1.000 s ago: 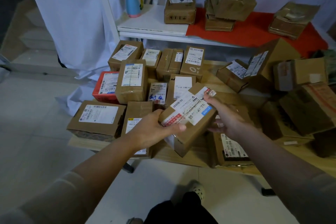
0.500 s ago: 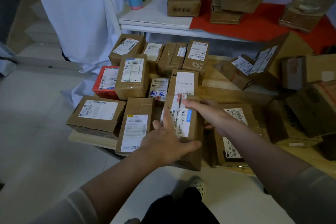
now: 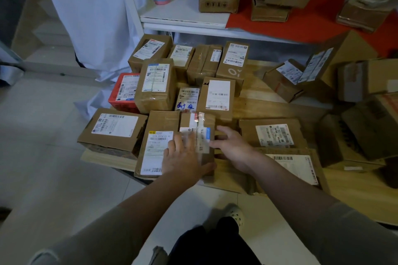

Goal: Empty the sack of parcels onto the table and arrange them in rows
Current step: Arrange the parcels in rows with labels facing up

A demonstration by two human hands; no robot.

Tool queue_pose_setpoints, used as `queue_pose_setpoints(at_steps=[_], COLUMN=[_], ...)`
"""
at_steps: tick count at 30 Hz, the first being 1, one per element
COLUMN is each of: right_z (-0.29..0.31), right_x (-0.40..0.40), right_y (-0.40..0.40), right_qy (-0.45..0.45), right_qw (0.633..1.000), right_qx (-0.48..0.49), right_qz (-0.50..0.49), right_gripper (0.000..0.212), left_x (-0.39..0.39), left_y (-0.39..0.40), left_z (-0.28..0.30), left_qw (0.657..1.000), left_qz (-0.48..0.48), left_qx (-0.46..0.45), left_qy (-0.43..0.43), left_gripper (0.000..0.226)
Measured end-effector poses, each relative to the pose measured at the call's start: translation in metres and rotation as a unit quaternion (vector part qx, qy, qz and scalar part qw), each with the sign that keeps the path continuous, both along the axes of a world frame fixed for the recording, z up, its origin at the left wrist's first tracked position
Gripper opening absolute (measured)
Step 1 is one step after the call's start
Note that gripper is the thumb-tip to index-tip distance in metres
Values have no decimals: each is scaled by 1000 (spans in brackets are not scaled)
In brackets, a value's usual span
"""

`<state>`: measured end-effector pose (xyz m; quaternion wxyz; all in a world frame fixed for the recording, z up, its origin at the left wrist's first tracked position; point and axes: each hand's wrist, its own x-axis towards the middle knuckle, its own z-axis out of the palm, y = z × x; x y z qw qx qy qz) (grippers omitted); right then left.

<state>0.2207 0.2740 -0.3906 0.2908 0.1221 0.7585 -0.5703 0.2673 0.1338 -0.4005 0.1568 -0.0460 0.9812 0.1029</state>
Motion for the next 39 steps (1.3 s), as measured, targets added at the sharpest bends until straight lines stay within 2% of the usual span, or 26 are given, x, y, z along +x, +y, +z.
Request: queue_pose_setpoints(at_steps=[4, 7, 9, 11, 14, 16, 18, 19, 21, 24, 29, 32, 35, 39], right_z=[0, -3, -4, -6, -12, -17, -22, -25, -35, -40, -39, -37, -35, -37], right_x=[7, 17, 25, 32, 42, 45, 47, 47, 46, 48, 40, 30, 23, 18], right_y=[2, 17, 35, 59, 101, 128, 151, 161, 176, 186, 190, 185, 175, 169], right_qy=[20, 77, 157, 218, 214, 155, 73, 34, -23, -56, -105, -132, -137, -116], right_qw=[1000, 995, 981, 958, 922, 896, 884, 888, 917, 953, 969, 974, 980, 986], right_qx=[2, 24, 61, 120, 236, 350, 415, 414, 336, 170, 154, 136, 106, 97], right_qz=[4, -54, -98, -140, -218, -224, -203, -198, -213, -244, -162, -123, -98, -65], right_gripper=[54, 38, 28, 24, 29, 42, 59, 65, 70, 47, 61, 61, 53, 45], left_x=[-3, -4, -1, 3, 9, 12, 13, 14, 12, 10, 13, 8, -1, -13], left_y=[4, 15, 29, 47, 77, 92, 101, 103, 108, 116, 135, 135, 130, 122], left_z=[1, 6, 8, 8, 6, 6, -1, -3, -7, -13, -16, -20, -25, -26], left_qw=[1000, 998, 995, 990, 975, 939, 900, 890, 879, 865, 864, 864, 890, 899], left_qz=[-3, -20, -41, -58, -31, 22, 49, 60, 101, 163, 178, 214, 250, 237], left_qx=[-28, -46, -15, 82, 221, 308, 362, 372, 377, 377, 392, 412, 358, 357], left_qy=[15, 48, 87, 94, -19, -151, -237, -256, -275, -289, -260, -193, -127, -92], left_gripper=[100, 90, 78, 64, 52, 44, 31, 25, 28, 47, 17, 37, 67, 68])
